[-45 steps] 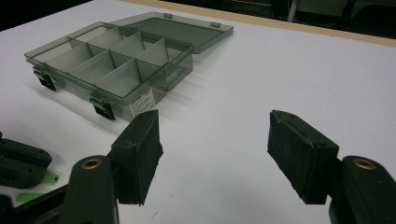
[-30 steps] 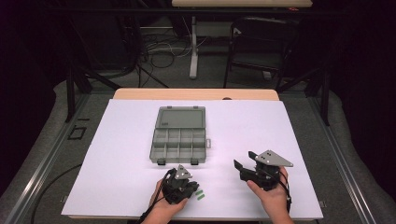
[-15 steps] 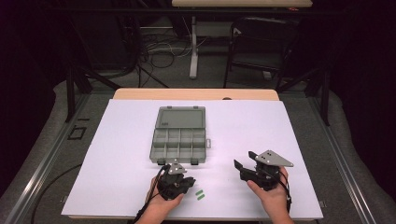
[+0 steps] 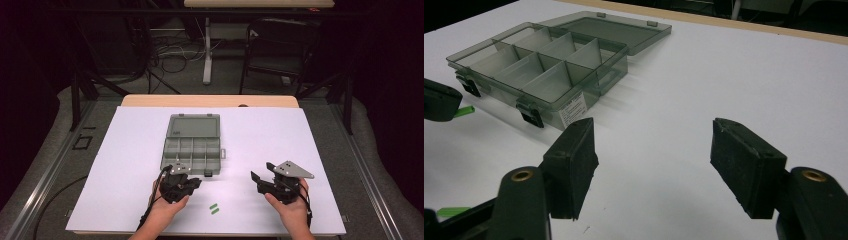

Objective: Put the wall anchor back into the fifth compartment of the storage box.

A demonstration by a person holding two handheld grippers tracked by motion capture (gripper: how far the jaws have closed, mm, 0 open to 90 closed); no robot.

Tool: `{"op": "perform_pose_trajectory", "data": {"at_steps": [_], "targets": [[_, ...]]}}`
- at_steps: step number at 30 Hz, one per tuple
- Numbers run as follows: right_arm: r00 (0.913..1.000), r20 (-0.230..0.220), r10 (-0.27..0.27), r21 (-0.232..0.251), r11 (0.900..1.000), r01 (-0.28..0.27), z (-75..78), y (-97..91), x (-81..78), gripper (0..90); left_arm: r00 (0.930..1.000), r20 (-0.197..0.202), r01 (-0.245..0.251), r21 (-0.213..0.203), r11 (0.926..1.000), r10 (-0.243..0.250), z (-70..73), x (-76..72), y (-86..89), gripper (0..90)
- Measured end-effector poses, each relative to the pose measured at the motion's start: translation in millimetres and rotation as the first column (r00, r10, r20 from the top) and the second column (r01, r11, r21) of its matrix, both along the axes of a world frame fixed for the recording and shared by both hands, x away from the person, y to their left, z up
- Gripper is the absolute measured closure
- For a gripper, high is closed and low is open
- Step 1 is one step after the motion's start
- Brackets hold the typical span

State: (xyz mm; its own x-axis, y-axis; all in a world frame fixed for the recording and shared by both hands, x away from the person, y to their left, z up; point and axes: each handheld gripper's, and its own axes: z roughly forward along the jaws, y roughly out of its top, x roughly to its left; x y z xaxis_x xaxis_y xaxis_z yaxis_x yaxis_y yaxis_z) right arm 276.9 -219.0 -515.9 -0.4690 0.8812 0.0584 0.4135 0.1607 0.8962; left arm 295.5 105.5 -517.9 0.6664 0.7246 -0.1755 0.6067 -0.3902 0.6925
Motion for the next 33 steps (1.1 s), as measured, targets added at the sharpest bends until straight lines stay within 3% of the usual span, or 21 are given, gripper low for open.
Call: {"op": "perform_pose_trajectory", "data": {"at_steps": [2, 13, 15, 16, 17, 19, 24, 25, 33], "targets": [[0.9997, -0.020, 0.011, -0.012, 0.9999, -0.012, 1.3, -1.6, -0.7, 34.0, 1.0000, 0.002, -0.007, -0.004, 1.0000, 0.007, 3.1, 2.8, 2.0, 84.7], [1.0000, 0.001, -0.001, 0.002, 1.0000, 0.001, -0.6, -1.6, 0.6, 34.0, 0.9964, 0.019, -0.082, -0.020, 0.9964, 0.082, 18.9, 21.8, 23.7, 84.7], [0.9997, -0.022, 0.011, -0.008, 0.9999, -0.011, 0.6, -2.8, 0.0, 33.9, 0.9953, 0.022, -0.094, -0.022, 0.9953, 0.095, 19.5, 24.4, 27.5, 84.7], [1.0000, -0.002, 0.000, 0.001, 1.0000, 0.000, -0.9, -1.4, 0.9, 33.9, 0.9948, 0.024, -0.099, -0.019, 0.9949, 0.099, 19.8, 25.7, 29.7, 84.7], [0.9996, -0.024, 0.012, -0.010, 0.9999, -0.012, 0.3, -2.6, 0.1, 34.0, 0.9943, 0.021, -0.104, -0.022, 0.9943, 0.105, 20.0, 26.8, 31.6, 84.7], [0.9996, -0.026, 0.012, -0.009, 0.9999, -0.012, 0.2, -2.2, -0.1, 34.0, 0.9924, 0.022, -0.121, -0.021, 0.9925, 0.121, 20.7, 29.3, 36.4, 84.7], [0.9995, -0.027, 0.013, -0.012, 0.9998, -0.013, 0.0, -2.8, 0.2, 34.0, 0.9871, 0.025, -0.157, -0.024, 0.9872, 0.158, 21.3, 35.5, 47.7, 84.7], [1.0000, -0.005, 0.000, -0.001, 1.0000, 0.000, -1.5, -1.6, 1.1, 34.0, 0.9863, 0.020, -0.163, -0.022, 0.9864, 0.163, 21.3, 36.8, 50.4, 84.7], [0.9999, -0.010, 0.009, 0.010, 0.9999, -0.009, -1.8, -1.6, 1.2, 34.0, 0.9784, 0.006, -0.206, -0.023, 0.9782, 0.206, 15.1, 45.1, 65.7, 84.7]]}}
